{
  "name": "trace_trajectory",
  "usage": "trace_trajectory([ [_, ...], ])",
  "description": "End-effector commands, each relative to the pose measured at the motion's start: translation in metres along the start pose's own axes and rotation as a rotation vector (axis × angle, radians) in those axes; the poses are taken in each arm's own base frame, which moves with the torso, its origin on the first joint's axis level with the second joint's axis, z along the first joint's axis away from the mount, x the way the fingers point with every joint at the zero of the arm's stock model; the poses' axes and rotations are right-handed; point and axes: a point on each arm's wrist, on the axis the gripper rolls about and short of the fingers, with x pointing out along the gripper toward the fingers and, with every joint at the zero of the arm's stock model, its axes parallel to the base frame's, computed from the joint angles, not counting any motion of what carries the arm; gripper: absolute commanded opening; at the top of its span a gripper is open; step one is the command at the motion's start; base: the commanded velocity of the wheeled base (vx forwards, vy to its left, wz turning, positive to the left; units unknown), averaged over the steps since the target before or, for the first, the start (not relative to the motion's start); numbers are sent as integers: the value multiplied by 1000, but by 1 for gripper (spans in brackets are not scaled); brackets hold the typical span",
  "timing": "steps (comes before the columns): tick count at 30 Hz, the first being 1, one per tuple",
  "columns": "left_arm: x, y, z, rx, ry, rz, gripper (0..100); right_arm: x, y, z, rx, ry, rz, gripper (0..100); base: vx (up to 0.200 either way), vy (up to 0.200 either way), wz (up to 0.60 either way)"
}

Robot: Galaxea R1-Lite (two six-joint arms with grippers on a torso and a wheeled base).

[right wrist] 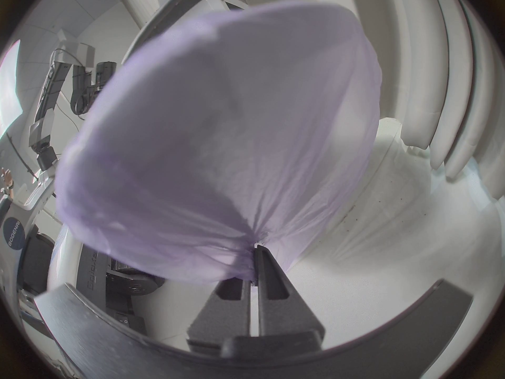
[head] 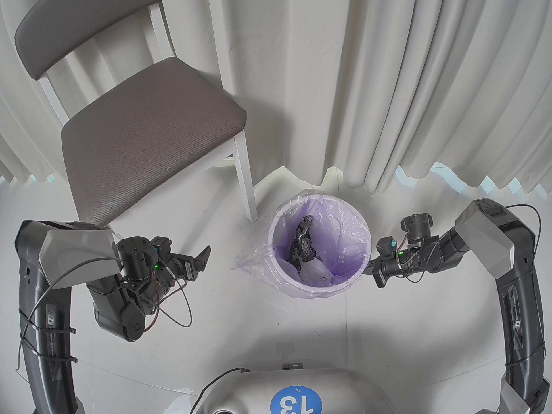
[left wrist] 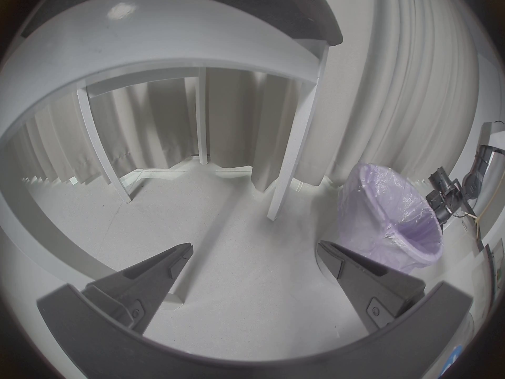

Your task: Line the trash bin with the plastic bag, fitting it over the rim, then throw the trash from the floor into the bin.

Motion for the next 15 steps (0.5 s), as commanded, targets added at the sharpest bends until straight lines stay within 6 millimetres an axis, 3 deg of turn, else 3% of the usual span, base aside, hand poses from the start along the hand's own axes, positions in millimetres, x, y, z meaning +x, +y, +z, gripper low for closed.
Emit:
trace_trajectory([
  [1,1,-14,-2,3,-8,-39,100,10,-24,-16,12,24,-43,0,0,0,0],
  [7,4,-35,-1,13,-17,-94,100,9,-24,-18,18,26,-42,0,0,0,0],
  [13,13,-61,-26,23,30,-156,100,0,-21,-19,28,34,-44,0,0,0,0],
  [14,16,-64,-29,17,30,-163,100,-2,-20,-19,34,35,-44,100,0,0,0],
  [15,18,-65,-31,13,30,-166,100,-3,-21,-20,31,36,-46,100,0,0,0],
])
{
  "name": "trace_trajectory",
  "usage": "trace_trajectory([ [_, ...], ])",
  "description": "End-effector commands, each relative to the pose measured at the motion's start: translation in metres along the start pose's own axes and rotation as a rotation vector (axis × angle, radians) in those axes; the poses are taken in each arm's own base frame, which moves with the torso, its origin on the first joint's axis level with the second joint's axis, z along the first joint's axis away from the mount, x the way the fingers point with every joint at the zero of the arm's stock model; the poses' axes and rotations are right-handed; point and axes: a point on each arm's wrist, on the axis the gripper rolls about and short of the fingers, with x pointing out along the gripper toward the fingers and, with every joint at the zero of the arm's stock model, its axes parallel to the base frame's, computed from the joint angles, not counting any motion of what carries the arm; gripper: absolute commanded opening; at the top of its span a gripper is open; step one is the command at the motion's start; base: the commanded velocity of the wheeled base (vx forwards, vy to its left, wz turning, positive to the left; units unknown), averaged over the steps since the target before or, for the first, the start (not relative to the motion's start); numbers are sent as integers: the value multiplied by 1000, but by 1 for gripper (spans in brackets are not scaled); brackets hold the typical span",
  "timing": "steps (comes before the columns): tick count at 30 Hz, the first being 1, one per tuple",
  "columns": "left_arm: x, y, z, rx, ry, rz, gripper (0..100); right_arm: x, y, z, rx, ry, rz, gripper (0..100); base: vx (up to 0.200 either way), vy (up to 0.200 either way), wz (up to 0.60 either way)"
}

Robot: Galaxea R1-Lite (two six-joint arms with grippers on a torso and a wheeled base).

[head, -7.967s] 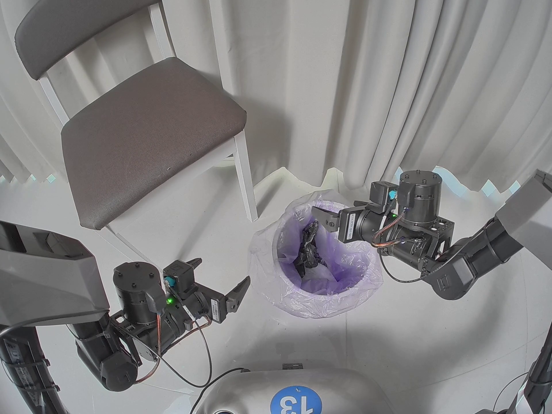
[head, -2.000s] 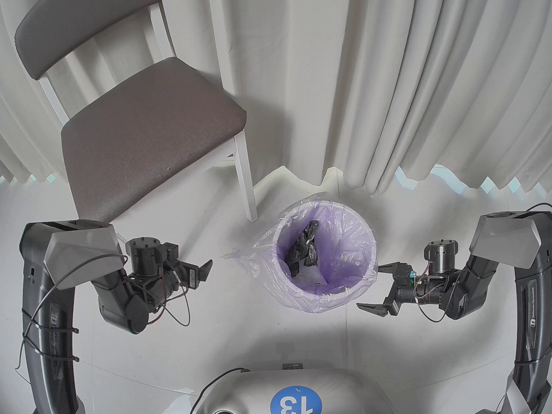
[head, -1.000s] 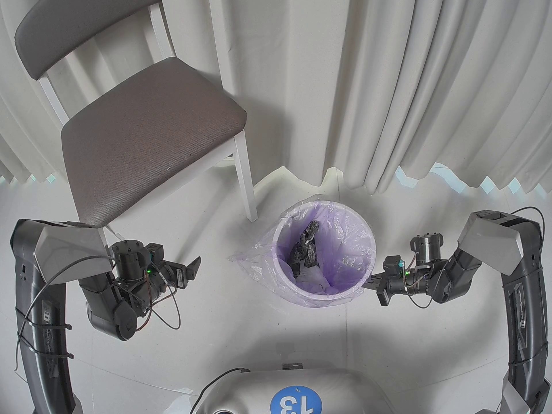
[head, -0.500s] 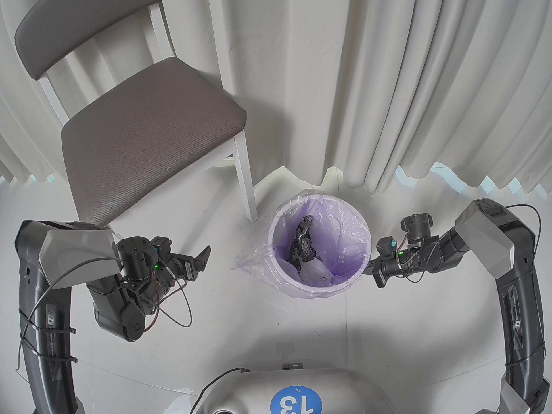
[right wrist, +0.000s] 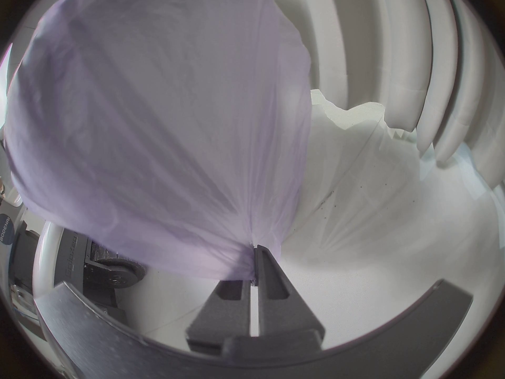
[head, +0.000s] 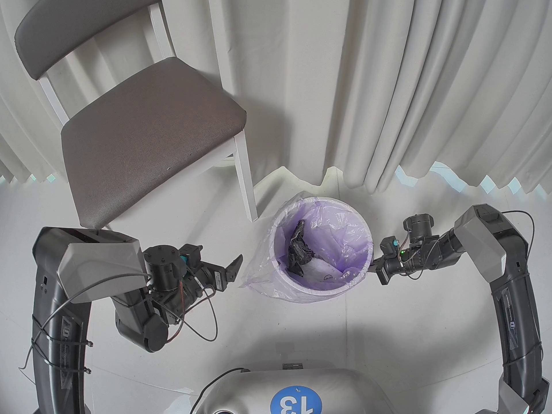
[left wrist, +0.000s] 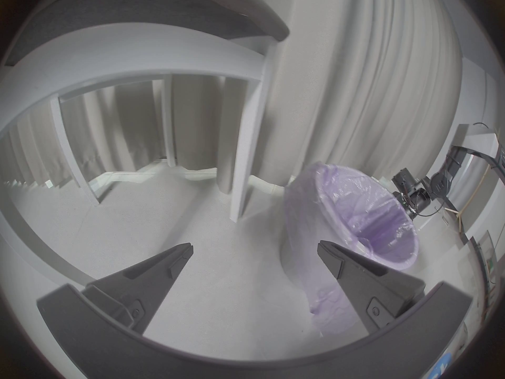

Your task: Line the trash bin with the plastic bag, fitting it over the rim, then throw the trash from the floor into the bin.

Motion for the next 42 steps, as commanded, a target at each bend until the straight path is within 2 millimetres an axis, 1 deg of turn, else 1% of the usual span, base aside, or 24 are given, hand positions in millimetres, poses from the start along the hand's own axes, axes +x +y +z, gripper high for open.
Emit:
trace_trajectory([
  [1,11,-11,-20,-9,29,-27,100,-11,-2,0,8,1,-12,100,0,0,0],
  [4,14,-11,-23,-11,37,-31,100,-30,-4,7,14,-5,-32,100,0,0,0],
  [5,16,-10,-24,-11,32,-36,100,-41,-4,10,15,-7,-44,100,0,0,0],
  [8,26,-8,-25,-14,20,-32,100,-64,-4,21,10,-27,-73,100,0,0,0],
  [9,29,-7,-24,-14,17,-31,100,-68,-4,22,10,-30,-77,100,0,0,0],
  [11,39,-7,-25,-19,15,-29,100,-85,-1,26,9,-44,-99,100,0,0,0],
  [13,46,-7,-24,-33,18,-29,100,-94,4,25,8,-48,-110,100,0,0,0],
  [14,47,-7,-24,-34,18,-29,100,-95,4,25,7,-49,-111,100,0,0,0],
  [15,52,-6,-27,-38,28,-29,100,-102,7,23,4,-55,-123,100,0,0,0],
  [17,63,-8,-36,-37,52,-32,100,-115,13,22,-5,-70,-145,100,0,0,0],
  [18,64,-9,-38,-37,54,-32,100,-116,13,22,-8,-74,-150,100,0,0,0],
  [19,76,-9,-47,-34,72,-31,100,-127,16,22,-16,-90,-174,100,0,0,0],
  [20,77,-9,-47,-34,74,-31,100,-128,17,22,-18,-92,-177,100,0,0,0],
  [21,87,-9,-52,-31,88,-29,100,-139,19,22,-23,-105,-199,100,0,0,0],
  [25,101,-10,-47,-30,134,-36,100,-163,28,24,-30,-121,-237,100,0,0,0],
  [28,115,-11,-42,-20,151,-38,100,-172,35,29,-40,-129,-245,100,0,0,0],
  [29,121,-11,-43,-13,164,-39,100,-176,37,31,-46,-134,-249,100,0,0,0],
  [30,122,-11,-43,-12,167,-39,100,-176,38,31,-47,-135,-250,100,0,0,0],
  [31,131,-12,-42,-7,183,-39,100,-181,42,34,-54,-141,-253,100,0,0,0],
  [33,139,-16,-44,-4,192,-38,100,-183,47,35,-61,-141,-251,100,0,0,0],
  [36,140,-16,-44,-2,192,-32,100,-185,50,35,-70,-142,-252,100,0,0,0],
  [38,130,-7,-47,11,223,-14,100,-185,57,32,-82,-149,-252,100,0,0,0],
  [40,115,6,-41,17,227,11,100,-188,62,34,-101,-170,-265,100,0,0,0],
  [42,99,14,-38,11,214,27,100,-188,67,37,-120,-189,-268,100,0,0,0],
])
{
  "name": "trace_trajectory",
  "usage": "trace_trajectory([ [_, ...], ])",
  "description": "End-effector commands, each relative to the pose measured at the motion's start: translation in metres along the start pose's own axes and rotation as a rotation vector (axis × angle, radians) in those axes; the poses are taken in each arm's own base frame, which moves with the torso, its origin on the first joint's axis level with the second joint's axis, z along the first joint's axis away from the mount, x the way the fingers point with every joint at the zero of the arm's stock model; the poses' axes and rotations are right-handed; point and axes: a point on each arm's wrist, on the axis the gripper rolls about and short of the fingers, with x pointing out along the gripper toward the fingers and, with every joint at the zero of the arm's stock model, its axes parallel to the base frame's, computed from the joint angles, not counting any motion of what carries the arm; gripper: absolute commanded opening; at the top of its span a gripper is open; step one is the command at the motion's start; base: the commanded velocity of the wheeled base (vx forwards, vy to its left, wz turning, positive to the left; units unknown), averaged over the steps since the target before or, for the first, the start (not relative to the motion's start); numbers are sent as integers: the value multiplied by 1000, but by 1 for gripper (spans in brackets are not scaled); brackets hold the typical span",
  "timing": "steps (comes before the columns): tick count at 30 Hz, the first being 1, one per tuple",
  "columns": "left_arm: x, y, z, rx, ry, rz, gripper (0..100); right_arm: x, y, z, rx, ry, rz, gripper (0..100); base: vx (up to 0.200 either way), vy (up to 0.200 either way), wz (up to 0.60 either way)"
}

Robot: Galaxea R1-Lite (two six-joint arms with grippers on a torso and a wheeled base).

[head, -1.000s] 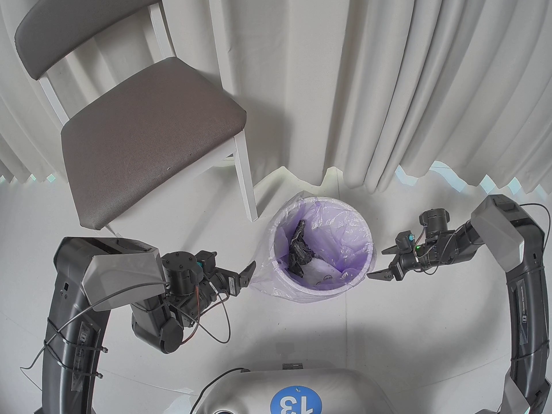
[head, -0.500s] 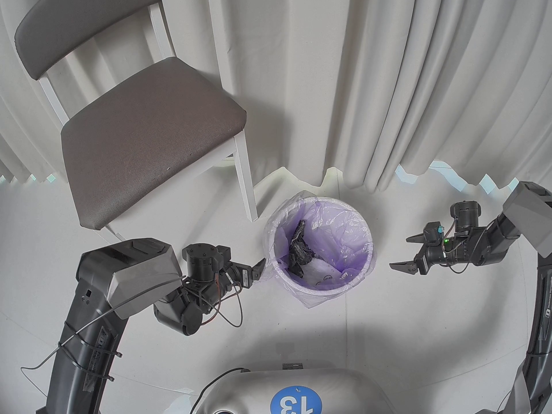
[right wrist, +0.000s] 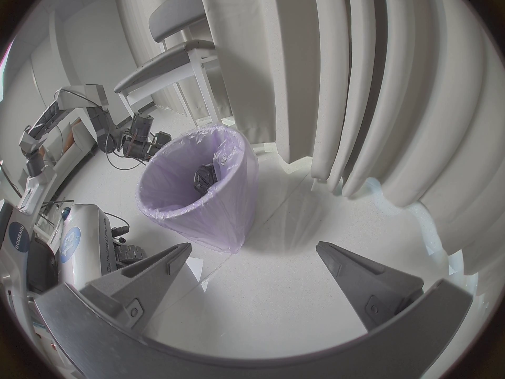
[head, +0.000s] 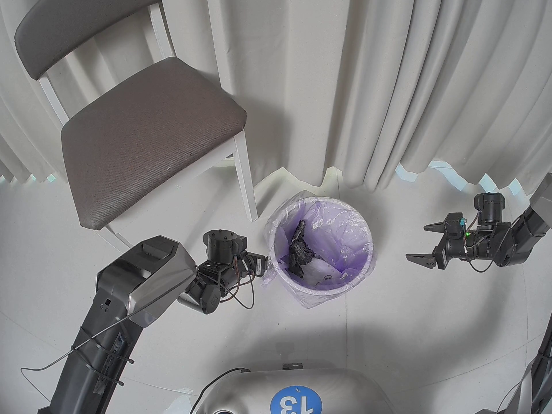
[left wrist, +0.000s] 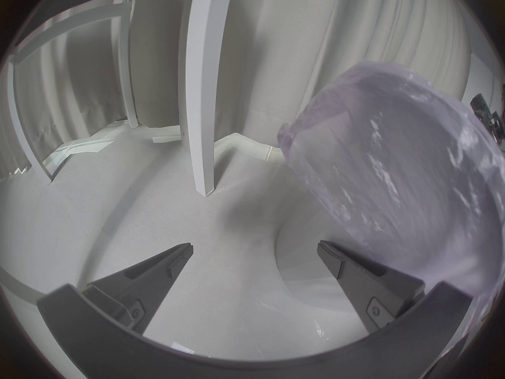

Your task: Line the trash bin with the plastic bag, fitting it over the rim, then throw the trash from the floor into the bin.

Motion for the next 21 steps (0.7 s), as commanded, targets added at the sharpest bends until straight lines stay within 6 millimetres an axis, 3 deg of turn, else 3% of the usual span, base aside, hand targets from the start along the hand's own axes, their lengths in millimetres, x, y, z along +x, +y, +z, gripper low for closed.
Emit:
trace_trajectory([
  [1,-46,29,-16,-1,57,65,100,-12,20,13,-63,-69,-15,100,0,0,0],
  [4,-64,40,-16,-9,32,91,100,-7,32,26,-99,-107,-7,100,0,0,0],
  [12,-104,56,-23,-33,-19,131,100,21,101,93,46,-223,-107,100,0,0,0],
  [21,-141,51,-3,-29,-81,125,100,15,126,109,89,-231,-202,100,0,0,0],
])
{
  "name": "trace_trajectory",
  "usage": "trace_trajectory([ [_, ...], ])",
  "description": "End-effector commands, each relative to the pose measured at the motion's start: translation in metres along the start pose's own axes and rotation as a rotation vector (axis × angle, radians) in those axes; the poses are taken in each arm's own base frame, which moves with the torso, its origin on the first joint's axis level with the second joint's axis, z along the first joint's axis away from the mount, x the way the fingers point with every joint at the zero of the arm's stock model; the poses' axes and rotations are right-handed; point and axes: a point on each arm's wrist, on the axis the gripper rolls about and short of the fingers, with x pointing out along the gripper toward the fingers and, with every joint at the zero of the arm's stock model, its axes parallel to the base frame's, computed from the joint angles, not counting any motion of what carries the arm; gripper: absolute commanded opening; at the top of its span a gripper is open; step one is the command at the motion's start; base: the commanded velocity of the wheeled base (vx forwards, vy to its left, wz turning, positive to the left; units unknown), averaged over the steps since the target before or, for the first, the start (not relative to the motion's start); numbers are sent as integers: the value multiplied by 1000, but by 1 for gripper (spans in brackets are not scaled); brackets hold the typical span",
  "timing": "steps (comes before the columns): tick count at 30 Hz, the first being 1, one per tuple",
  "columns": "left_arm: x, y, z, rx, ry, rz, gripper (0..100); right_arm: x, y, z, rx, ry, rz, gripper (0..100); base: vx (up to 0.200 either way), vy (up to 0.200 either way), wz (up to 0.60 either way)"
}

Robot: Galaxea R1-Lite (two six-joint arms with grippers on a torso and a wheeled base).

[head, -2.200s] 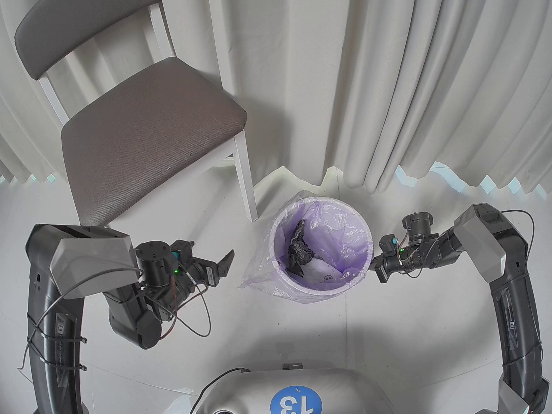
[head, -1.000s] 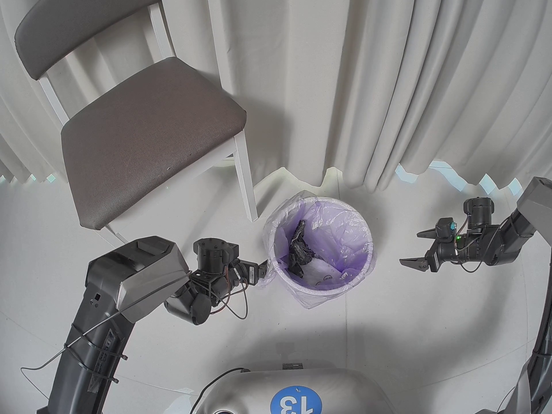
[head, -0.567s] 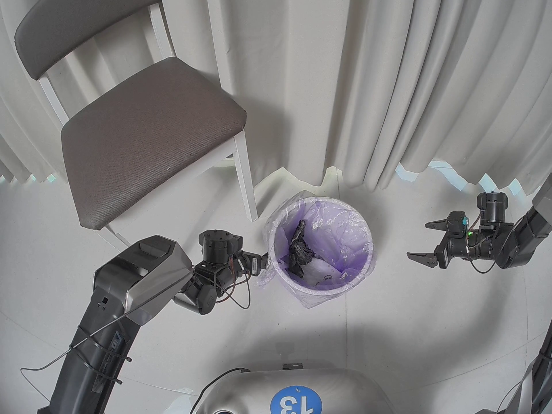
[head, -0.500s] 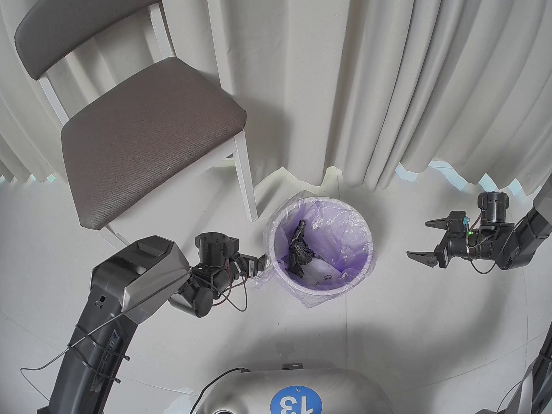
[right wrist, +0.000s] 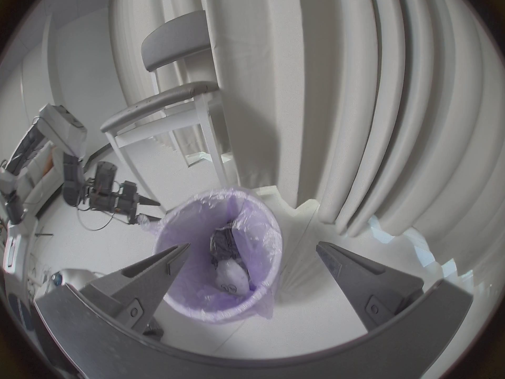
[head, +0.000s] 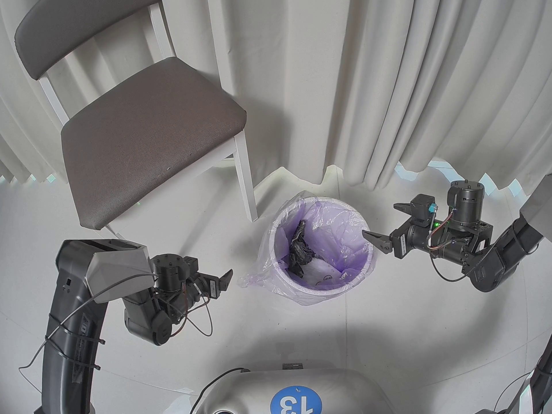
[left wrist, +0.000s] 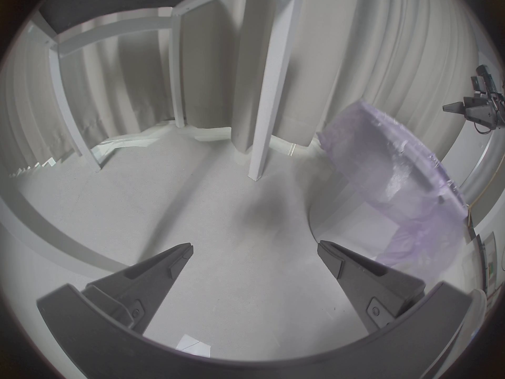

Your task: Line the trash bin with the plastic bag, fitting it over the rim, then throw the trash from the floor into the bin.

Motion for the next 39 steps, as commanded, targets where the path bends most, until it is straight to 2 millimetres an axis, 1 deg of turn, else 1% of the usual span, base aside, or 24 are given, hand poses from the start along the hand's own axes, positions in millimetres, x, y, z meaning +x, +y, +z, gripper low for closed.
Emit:
trace_trajectory([
  [1,-34,3,32,-4,-68,5,100,-13,26,24,47,-55,-39,100,0,0,0],
  [4,-47,-1,37,-2,-66,-10,100,-18,32,26,81,-46,-98,100,0,0,0],
  [5,-48,-2,37,-2,-66,-11,100,-18,32,27,81,-45,-99,100,0,0,0],
  [6,-54,-7,39,2,-77,-24,100,-20,34,24,84,-29,-140,100,0,0,0],
  [9,-60,-11,39,6,-95,-37,100,-24,36,20,89,-4,-187,100,0,0,0],
  [11,-71,-19,39,13,-94,-57,100,-33,39,14,124,25,-231,100,0,0,0],
  [13,-77,-21,42,13,-94,-63,100,-40,42,13,146,31,-255,100,0,0,0],
  [20,-90,-28,52,19,-115,-84,100,-52,43,13,173,36,-338,100,0,0,0],
  [23,-98,-32,58,26,-124,-95,100,-54,49,16,197,30,-400,100,0,0,0],
  [25,-101,-34,59,27,-125,-101,100,-55,51,17,201,27,-407,100,0,0,0],
  [26,-108,-38,62,34,-128,-112,100,-58,55,14,211,36,-411,100,0,0,0],
  [27,-110,-40,61,38,-124,-117,100,-59,56,14,211,39,-409,100,0,0,0],
  [30,-122,-49,54,56,-84,-138,100,-70,66,-1,196,99,-367,100,0,0,0],
  [34,-139,-59,38,82,-1,-174,100,-78,92,-24,160,194,-266,100,0,0,0],
  [37,-151,-66,27,93,62,-191,100,-71,112,-38,207,247,-230,100,0,0,0],
  [39,-156,-68,22,92,91,-196,100,-66,122,-45,242,268,-237,100,0,0,0],
])
